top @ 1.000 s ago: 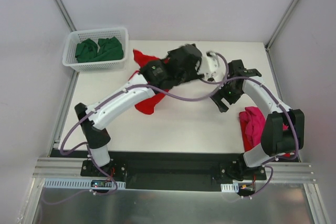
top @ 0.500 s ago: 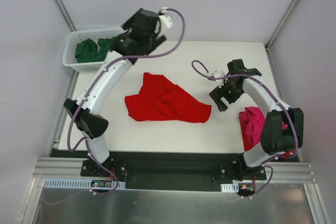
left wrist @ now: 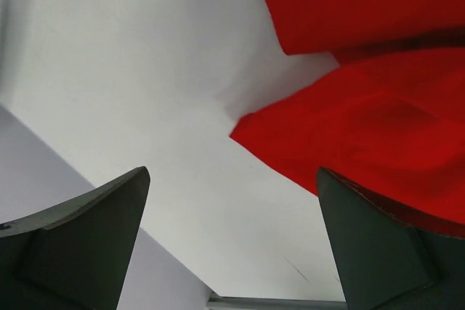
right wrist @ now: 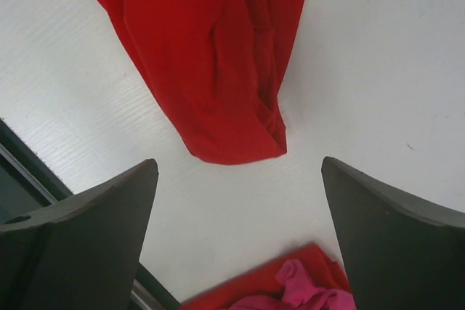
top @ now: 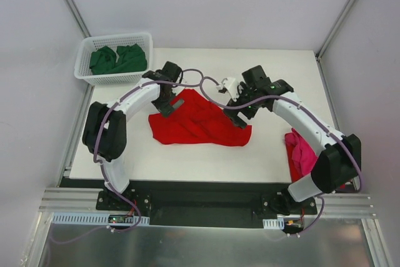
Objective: Fold and stack the t-shirts
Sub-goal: Flatten out the tshirt
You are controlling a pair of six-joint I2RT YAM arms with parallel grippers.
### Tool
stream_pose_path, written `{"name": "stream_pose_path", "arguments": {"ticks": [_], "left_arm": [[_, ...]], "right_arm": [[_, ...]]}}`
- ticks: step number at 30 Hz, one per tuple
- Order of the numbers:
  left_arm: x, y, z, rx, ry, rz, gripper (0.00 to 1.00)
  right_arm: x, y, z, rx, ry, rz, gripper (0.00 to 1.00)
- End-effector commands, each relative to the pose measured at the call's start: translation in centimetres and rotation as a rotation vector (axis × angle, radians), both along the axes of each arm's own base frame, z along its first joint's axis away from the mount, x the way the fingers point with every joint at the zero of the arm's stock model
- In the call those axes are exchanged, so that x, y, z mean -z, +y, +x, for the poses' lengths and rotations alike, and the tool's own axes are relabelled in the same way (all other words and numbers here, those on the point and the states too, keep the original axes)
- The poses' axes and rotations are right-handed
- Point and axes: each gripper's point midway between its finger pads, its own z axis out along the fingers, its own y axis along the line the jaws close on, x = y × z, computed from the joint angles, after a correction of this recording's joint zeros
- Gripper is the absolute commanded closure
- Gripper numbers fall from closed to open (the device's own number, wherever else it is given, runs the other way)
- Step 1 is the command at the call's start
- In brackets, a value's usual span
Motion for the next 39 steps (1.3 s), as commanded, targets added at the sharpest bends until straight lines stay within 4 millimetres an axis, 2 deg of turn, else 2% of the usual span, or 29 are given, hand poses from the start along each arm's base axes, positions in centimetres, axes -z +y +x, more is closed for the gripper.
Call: {"name": "stream_pose_path", "arguments": {"ticks": [1,5,6,7,9,10,14,15,17,18,23,25,30,34,36,37,39], "left_arm": [[1.0,-0.4,-2.1,-0.114,0.062,-0.177,0.01],[1.5,3.9,-2.5,-0.243,0.077,-0.224,0.01],[1.0,4.5,-2.7,-0.258,0.065,-0.245,0.01],[1.6,5.1,-3.4,-0.268,0.086,-0.248,0.01],[1.2,6.5,-3.5,-0.29,0.053,-0.253,0.01],[1.8,6.9,-4.1,-0.294,0.063,-0.247,0.01],[2.1,7.5,-4.8,-0.323,0.066,-0.274,0.01],[2.1,7.6,-4.9,-0.324,0.062,-0.278,0.0],[2.6,7.9,-5.5,-0.332,0.074,-0.274,0.01],[2.6,8.0,-5.6,-0.333,0.07,-0.272,0.01],[3.3,9.0,-6.3,-0.333,0.056,-0.235,0.01],[3.4,9.3,-6.6,-0.333,0.053,-0.226,0.01],[3.1,9.8,-7.0,-0.335,0.039,-0.231,0.01],[2.8,9.6,-7.2,-0.334,0.031,-0.251,0.01],[2.7,9.5,-7.3,-0.333,0.029,-0.255,0.01],[2.7,9.5,-7.3,-0.332,0.031,-0.254,0.01],[2.7,9.6,-7.3,-0.334,0.03,-0.253,0.01]], "right_arm": [[0.3,2.4,2.5,0.024,-0.058,-0.013,0.01],[1.4,4.3,4.1,0.01,-0.084,0.007,0.08],[1.9,4.8,4.3,-0.001,-0.079,0.016,0.1],[2.2,5.3,4.8,-0.007,-0.092,0.03,0.16],[2.8,6.4,5.2,-0.026,-0.089,0.061,0.32],[2.8,6.8,5.4,-0.03,-0.088,0.073,0.32],[2.4,9.0,5.9,-0.039,-0.086,0.135,0.32],[2.3,9.6,5.6,-0.046,-0.078,0.148,0.37],[1.9,10.5,5.6,-0.061,-0.072,0.162,0.4],[1.9,11.2,5.0,-0.075,-0.055,0.176,0.46],[3.2,13.4,3.0,-0.128,0.071,0.196,0.46],[3.7,13.6,2.5,-0.136,0.098,0.187,0.46],[6.7,13.3,1.6,-0.155,0.136,0.114,0.46],[7.7,13.0,2.2,-0.137,0.113,0.092,0.47],[7.7,12.9,2.0,-0.142,0.124,0.089,0.7],[7.4,13.1,1.9,-0.145,0.127,0.098,0.96],[6.5,12.9,1.2,-0.153,0.137,0.108,0.99]]}}
